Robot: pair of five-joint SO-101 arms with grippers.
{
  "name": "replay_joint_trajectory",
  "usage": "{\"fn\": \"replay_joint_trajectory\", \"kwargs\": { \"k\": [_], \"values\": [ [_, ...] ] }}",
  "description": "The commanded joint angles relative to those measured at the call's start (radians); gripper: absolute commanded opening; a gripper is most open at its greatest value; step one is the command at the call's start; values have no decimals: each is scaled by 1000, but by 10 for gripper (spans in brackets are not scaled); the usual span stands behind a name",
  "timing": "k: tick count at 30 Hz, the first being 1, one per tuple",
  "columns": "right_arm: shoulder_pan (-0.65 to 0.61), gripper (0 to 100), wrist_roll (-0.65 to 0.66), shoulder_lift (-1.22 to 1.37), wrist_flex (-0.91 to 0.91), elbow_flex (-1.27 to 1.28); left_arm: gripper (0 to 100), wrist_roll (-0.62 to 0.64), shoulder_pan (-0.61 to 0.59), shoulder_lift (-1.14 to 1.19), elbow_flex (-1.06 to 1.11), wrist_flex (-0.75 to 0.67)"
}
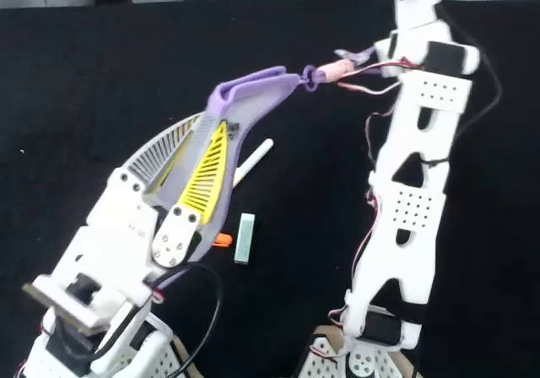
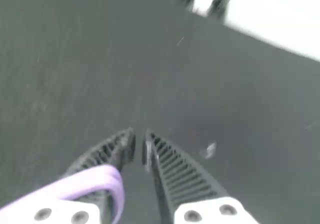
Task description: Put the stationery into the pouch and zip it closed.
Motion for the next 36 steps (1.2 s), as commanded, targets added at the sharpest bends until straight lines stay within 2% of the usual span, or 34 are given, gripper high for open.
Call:
{"fn": "replay_joint_trajectory", "kwargs": {
  "k": [1, 5, 13, 20, 25, 36],
  "values": [
    [143, 11, 0, -186, 68, 1, 30, -2, -10, -81, -275, -49],
    [144, 11, -49, -395, 103, -16, 30, 0, -8, -81, -168, -49],
    [118, 11, -54, -808, 98, 38, 30, 2, 4, -81, -22, -49],
    [150, 11, -55, -1064, -2, 268, 48, -6, 196, -81, 64, -35],
    [198, 11, -55, -1182, -69, 417, 177, -2, 223, -81, 48, 158],
    [218, 11, -48, -1290, -117, 447, 181, -6, 219, -83, -62, 417]
  ]
}}
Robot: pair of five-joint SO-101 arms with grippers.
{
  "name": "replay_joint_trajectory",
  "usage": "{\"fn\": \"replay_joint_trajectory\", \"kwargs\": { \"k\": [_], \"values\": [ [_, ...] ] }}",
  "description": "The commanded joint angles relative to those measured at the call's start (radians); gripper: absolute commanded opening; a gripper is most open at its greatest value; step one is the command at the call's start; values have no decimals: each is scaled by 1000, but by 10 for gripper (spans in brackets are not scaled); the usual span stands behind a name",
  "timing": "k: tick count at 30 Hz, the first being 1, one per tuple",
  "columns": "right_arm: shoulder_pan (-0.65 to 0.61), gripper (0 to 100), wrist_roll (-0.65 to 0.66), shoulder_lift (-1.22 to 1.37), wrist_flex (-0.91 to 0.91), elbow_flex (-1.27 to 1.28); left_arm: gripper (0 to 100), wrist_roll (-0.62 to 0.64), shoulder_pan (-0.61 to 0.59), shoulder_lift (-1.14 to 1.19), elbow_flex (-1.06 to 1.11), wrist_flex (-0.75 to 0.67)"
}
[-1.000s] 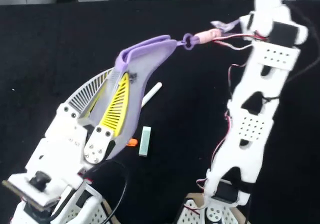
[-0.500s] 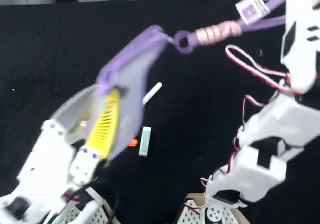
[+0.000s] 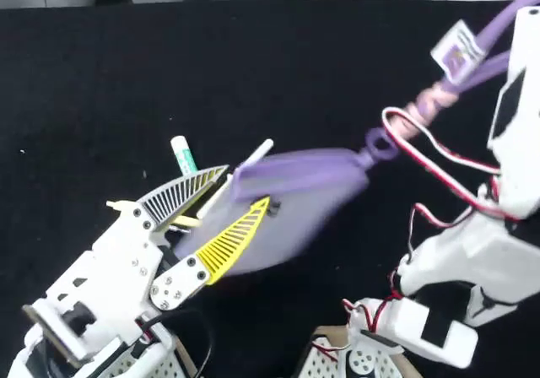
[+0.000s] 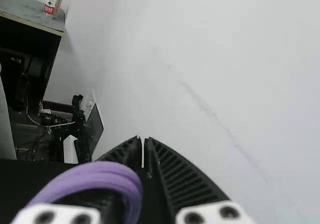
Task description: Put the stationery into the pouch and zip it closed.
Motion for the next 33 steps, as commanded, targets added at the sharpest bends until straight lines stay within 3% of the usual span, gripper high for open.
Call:
{"fn": "replay_joint_trajectory", "kwargs": {
  "k": [1, 10, 16, 22, 27, 33],
  "values": [
    [57, 11, -6, -51, -75, 2, 181, 3, 5, 8, -107, 115],
    [95, 11, -3, -62, -23, 13, 181, 0, -2, 2, -170, 170],
    [46, 11, -6, -61, 54, 19, 181, 2, -202, 0, -150, 265],
    [-23, 11, -11, -53, 48, 88, 181, 2, -384, 0, 8, 402],
    [-147, 11, -11, -53, 15, 120, 181, 0, -538, 6, 205, 384],
    [-255, 11, -107, -53, 15, 125, 181, 2, -642, 6, 496, 178]
  ]
}}
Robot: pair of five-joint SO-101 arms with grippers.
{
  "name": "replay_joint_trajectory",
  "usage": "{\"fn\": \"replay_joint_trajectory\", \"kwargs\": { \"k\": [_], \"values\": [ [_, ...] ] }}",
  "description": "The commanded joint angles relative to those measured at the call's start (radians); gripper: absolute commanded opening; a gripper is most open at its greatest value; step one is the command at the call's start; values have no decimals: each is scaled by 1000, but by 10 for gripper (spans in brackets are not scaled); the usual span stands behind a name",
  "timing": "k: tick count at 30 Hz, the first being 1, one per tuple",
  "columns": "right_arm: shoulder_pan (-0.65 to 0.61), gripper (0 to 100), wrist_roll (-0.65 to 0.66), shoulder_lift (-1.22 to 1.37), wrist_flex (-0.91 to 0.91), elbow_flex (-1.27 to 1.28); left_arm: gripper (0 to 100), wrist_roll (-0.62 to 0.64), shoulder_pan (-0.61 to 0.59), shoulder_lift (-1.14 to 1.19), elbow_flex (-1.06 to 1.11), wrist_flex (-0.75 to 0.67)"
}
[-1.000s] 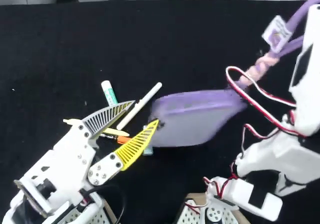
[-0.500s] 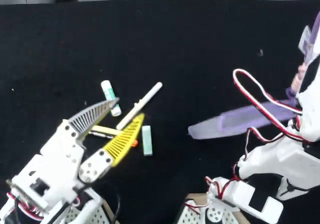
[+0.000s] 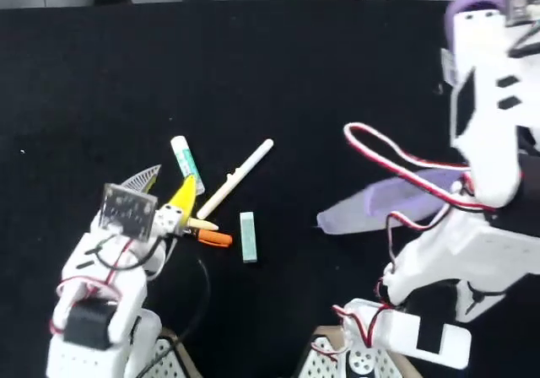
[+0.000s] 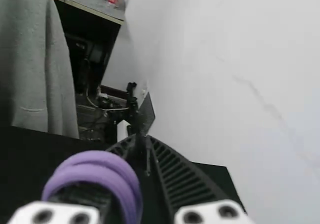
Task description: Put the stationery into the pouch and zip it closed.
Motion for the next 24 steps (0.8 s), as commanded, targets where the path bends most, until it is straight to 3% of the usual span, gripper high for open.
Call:
{"fn": "replay_joint_trajectory", "kwargs": {
  "k": [1, 6, 12, 18, 24],
  "values": [
    [-54, 11, -95, -13, -23, 2, 182, 3, -53, 2, 174, -166],
    [-63, 11, -127, 7, -23, 74, 182, 3, -56, 25, 214, -204],
    [-61, 11, -129, 13, -15, 131, 182, 77, -53, 270, 5, -155],
    [-63, 11, -163, 12, -15, 148, 182, 242, -51, 806, -341, -152],
    [-63, 11, -163, 12, -5, 143, 182, 420, -54, 1384, -753, -48]
  ]
}}
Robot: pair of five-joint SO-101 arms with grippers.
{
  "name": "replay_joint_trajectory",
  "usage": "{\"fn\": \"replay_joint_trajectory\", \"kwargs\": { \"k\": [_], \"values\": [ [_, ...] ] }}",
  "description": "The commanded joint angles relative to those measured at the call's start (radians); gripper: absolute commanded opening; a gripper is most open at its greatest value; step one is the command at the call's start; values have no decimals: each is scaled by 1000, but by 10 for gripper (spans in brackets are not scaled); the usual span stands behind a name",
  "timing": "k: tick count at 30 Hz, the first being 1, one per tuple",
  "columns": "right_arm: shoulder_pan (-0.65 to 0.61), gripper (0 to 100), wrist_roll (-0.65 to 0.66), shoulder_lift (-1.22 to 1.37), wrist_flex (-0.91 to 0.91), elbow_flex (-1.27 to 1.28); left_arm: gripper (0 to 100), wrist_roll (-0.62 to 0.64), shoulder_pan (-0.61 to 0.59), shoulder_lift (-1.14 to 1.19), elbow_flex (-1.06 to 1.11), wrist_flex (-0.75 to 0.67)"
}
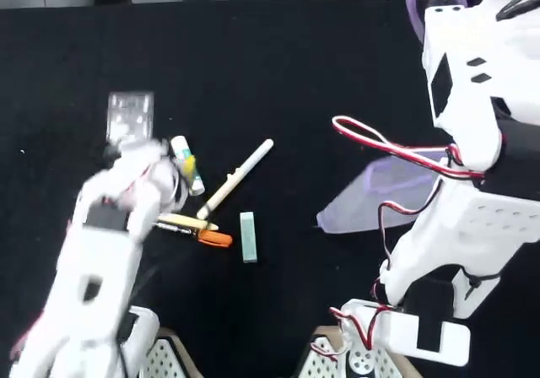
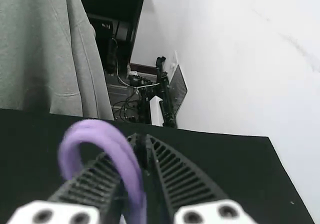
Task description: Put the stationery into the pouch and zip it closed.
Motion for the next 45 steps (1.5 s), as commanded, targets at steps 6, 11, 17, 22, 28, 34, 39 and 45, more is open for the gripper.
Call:
{"fn": "replay_joint_trajectory", "kwargs": {
  "k": [6, 11, 17, 22, 28, 34, 39, 45],
  "values": [
    [-12, 11, -9, 10, 5, -2, 177, 212, -10, 729, -593, 124],
    [-14, 11, -9, 10, -9, -8, 177, 219, -19, 848, -656, 118],
    [-84, 11, -11, 19, -25, 2, 177, 219, -108, 876, -648, 66],
    [-144, 11, -11, 19, -25, 1, 177, 213, -107, 896, -647, 31],
    [-153, 11, -11, 19, -26, 2, 177, 213, -45, 1005, -680, 5],
    [-153, 11, -11, 19, -38, 2, 176, 213, -47, 1183, -777, -14],
    [-149, 11, -11, 19, -37, 2, 73, 213, -47, 1192, -845, 58],
    [-147, 11, -11, 19, -35, 2, 27, 212, -47, 1177, -897, 95]
  ]
}}
